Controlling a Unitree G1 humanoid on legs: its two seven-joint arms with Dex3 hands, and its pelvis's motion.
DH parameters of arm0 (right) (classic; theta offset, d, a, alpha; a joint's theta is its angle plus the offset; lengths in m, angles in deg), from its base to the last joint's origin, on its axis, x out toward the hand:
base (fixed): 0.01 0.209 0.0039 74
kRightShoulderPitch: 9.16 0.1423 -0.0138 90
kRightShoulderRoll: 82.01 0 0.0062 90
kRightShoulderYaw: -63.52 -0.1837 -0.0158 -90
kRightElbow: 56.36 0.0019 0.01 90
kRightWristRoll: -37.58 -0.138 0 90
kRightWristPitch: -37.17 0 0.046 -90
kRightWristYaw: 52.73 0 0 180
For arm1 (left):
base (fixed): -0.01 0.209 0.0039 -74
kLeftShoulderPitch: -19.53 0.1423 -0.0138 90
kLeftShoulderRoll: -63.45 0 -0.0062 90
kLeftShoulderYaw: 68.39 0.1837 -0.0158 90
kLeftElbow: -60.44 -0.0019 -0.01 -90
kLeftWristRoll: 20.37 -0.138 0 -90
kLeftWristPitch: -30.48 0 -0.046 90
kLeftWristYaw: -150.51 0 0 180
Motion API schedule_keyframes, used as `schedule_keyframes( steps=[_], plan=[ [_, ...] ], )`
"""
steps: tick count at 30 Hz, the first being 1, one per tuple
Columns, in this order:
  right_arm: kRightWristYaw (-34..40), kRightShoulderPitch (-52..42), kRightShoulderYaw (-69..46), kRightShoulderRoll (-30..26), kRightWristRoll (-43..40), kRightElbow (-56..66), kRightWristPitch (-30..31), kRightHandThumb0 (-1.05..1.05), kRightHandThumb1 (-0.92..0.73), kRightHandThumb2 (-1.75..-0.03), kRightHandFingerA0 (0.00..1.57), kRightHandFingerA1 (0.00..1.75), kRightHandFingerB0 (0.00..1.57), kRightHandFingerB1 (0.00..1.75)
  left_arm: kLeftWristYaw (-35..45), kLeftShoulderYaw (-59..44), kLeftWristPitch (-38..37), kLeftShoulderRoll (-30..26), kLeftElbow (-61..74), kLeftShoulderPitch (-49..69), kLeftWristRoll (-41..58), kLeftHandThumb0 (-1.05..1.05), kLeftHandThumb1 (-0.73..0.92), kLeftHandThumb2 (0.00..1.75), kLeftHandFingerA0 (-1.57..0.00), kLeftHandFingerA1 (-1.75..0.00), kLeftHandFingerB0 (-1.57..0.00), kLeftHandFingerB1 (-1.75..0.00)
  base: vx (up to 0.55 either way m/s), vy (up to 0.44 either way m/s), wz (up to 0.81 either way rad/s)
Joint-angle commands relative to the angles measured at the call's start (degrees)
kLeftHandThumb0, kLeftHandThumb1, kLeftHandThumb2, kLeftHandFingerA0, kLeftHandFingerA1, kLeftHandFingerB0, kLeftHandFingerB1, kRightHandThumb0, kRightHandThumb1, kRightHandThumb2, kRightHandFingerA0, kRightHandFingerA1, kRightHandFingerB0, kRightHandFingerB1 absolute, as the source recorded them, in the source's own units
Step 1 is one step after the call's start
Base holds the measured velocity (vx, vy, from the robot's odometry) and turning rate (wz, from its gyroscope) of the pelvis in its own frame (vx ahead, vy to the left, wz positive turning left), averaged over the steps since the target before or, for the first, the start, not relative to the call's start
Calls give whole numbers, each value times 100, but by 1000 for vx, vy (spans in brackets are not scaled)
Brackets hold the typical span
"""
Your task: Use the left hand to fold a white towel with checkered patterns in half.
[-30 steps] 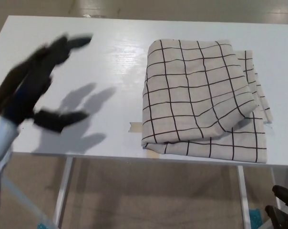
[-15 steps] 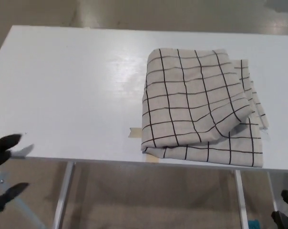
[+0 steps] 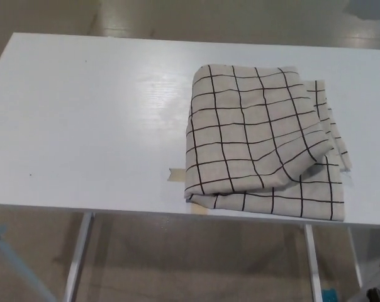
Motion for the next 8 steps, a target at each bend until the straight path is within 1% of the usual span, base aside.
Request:
schedule_keyframes(
  steps=[1, 2, 4, 5, 6, 8],
  plan=[
    [31, -15, -115, -26, -110, -133, 74, -47, -58, -58, 55, 50, 56, 39, 1210, -97, -476, -214, -763, 102, 591, -74, 58, 58, -34, -35, -28, -31, 0, 0, 0],
    [30, 8, -81, -41, -56, -166, 79, -47, -58, -58, 55, 50, 56, 39, 1230, -103, -440, -229, -847, 43, 605, -78, 48, 77, -29, -43, -24, -39, 0, 0, 0],
    [7, 42, -24, -78, 37, -233, 63, -47, -58, -58, 55, 49, 56, 39, 1260, -115, -384, -244, -990, -57, 654, -78, 48, 78, -29, -44, -24, -40, 0, 0, 0],
    [-11, 52, -7, -96, 55, -256, 45, -47, -58, -58, 55, 49, 56, 39, 1263, -124, -360, -238, -1024, -86, 681, -78, 48, 78, -29, -44, -24, -40, 0, 0, 0],
    [-40, 56, 5, -111, 61, -292, 22, -47, -58, -58, 55, 49, 55, 39, 1211, -119, -352, -230, -1041, -101, 681, -76, 58, 58, -35, -36, -27, -31, 0, 0, 0],
    [-59, 59, 13, -120, 61, -321, 4, -47, -58, -58, 55, 49, 55, 39, 1181, -110, -361, -229, -1069, -115, 685, -76, 58, 58, -35, -36, -27, -31, 0, 0, 0]
  ],
)
